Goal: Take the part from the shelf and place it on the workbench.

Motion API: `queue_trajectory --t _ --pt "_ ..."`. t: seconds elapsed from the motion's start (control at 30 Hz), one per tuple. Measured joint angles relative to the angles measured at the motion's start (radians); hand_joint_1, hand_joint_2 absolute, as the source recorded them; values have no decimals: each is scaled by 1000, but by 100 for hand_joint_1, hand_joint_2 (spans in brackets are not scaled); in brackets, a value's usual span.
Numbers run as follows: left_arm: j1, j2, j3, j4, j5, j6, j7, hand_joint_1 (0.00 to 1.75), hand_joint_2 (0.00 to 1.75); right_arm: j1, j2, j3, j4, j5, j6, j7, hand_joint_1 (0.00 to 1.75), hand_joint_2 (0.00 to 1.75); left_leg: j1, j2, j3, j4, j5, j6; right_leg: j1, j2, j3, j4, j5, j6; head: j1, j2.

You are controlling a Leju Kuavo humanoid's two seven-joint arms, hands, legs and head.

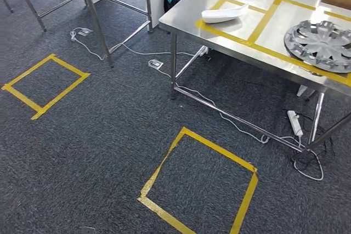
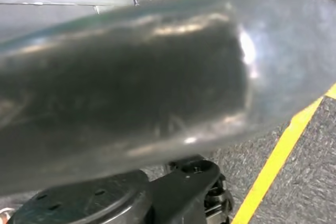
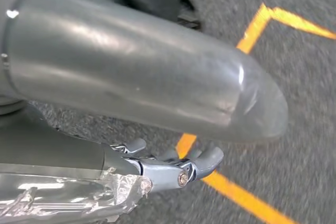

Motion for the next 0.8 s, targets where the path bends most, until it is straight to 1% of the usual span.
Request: queue_trajectory --t 0.03,0.07,0.1,0.13,0.17,0.2,0.23,0.27,0.3,0.33,0.37,0.4,0.43,0.47,0.5,0.53,0.57,0.6,0.63,0.67,0.7,0.73,0.77,0.8 --pt "0 0 0 0 -4 -2 -2 0 0 2 0 0 1 1 0 0 0 0 -3 -13 -7 0 5 5 1 18 -29 73 -34 -1 0 0" --pt "0 0 0 0 -7 -1 -5 0 0 3 0 1 1 1 0 0 0 0 -7 -26 -12 0 10 8 3 25 -50 127 -54 -4 0 0" --pt "2 -1 0 0 -9 0 -6 0 0 4 0 1 2 2 0 0 0 0 -10 -40 -17 1 15 9 5 28 -56 149 -56 -9 0 0" --pt "3 -1 0 1 -12 2 -7 0 0 4 0 1 2 2 0 0 0 0 -13 -54 -20 1 19 9 8 31 -39 123 -37 -16 0 0" --pt "4 -1 0 1 -15 5 -8 0 0 4 0 1 2 2 0 0 0 0 -15 -69 -22 1 23 9 10 38 -4 62 -4 -23 0 0" --pt "4 -2 -1 1 -18 8 -8 0 0 4 0 1 2 3 1 0 0 0 -16 -82 -24 1 27 8 12 60 38 -17 26 -32 0 0" --pt "4 -3 -1 1 -21 10 -9 0 0 3 -1 2 2 3 1 -1 0 0 -18 -95 -27 2 31 5 12 86 74 -88 48 -37 -1 0" --pt "3 -5 -1 1 -23 12 -10 0 0 2 -2 2 2 3 1 -1 0 0 -17 -105 -31 4 35 1 12 107 97 -135 59 -39 -1 0" --pt "2 -6 -1 1 -24 13 -10 0 0 2 -2 3 2 4 1 -1 0 0 -15 -115 -36 5 39 -4 13 121 107 -157 59 -40 -1 0" --pt "3 -6 -1 1 -24 14 -10 0 0 2 -3 4 2 4 1 -1 0 0 -13 -125 -42 5 44 -11 14 118 108 -160 61 -40 -1 0" --pt "4 -6 -1 1 -24 15 -10 0 0 3 -2 5 2 4 1 -1 0 0 -10 -134 -48 5 48 -18 15 106 108 -162 66 -42 -1 0" --pt "6 -6 -1 1 -25 15 -10 0 0 3 -2 6 2 5 2 -1 0 0 -9 -129 -54 10 47 -24 14 94 108 -164 71 -46 -1 0" --pt "7 -6 -1 2 -25 16 -10 0 0 2 -2 7 2 5 2 -2 0 0 -10 -112 -65 28 33 -29 12 81 108 -168 77 -51 -3 0" --pt "6 -6 -1 2 -25 17 -10 0 0 3 -2 7 2 5 2 -2 0 0 -10 -87 -85 68 5 -35 9 66 106 -172 82 -56 -6 0" --pt "5 -6 -1 2 -25 17 -10 0 0 4 -2 8 3 5 3 -2 0 0 -10 -59 -112 128 -32 -40 9 50 103 -173 84 -58 -8 0" --pt "4 -6 -1 2 -25 17 -10 0 0 7 -2 8 3 5 3 -2 0 0 -8 -42 -144 200 -71 -47 9 33 99 -173 86 -59 -10 0" --pt "2 -7 -1 2 -25 17 -10 0 0 9 -3 8 3 5 3 -2 0 0 -5 -34 -171 263 -98 -52 9 16 96 -172 87 -59 -10 0" --pt "3 -7 -1 2 -25 17 -10 0 0 10 -3 8 3 5 3 -2 0 0 -3 -31 -182 297 -107 -56 9 0 93 -171 88 -58 -10 0" --pt "5 -7 -1 2 -25 17 -11 0 0 10 -3 8 3 5 3 -2 0 0 0 -28 -172 291 -95 -59 9 -15 91 -170 89 -56 -10 0" --pt "6 -7 -1 2 -25 18 -11 0 0 9 -3 8 3 5 3 -2 0 0 2 -24 -147 252 -71 -61 8 -27 90 -169 89 -55 -10 0" --pt "7 -7 -1 2 -26 20 -12 0 0 8 -3 8 3 5 4 -2 0 0 3 -7 -102 178 -38 -62 8 -39 89 -167 89 -52 -10 0" --pt "6 -9 -1 2 -28 22 -13 0 0 7 -3 8 2 5 4 -2 0 0 1 17 -59 104 -16 -61 10 -50 88 -163 87 -47 -11 0" --pt "3 -10 -1 2 -32 24 -15 0 0 7 -3 8 2 6 4 -2 0 0 0 35 -30 51 -2 -56 13 -60 86 -159 85 -42 -10 0" --pt "1 -11 -1 2 -37 27 -17 0 0 6 -3 8 2 6 4 -2 0 0 -3 49 -10 12 5 -48 15 -69 86 -156 83 -36 -9 0"
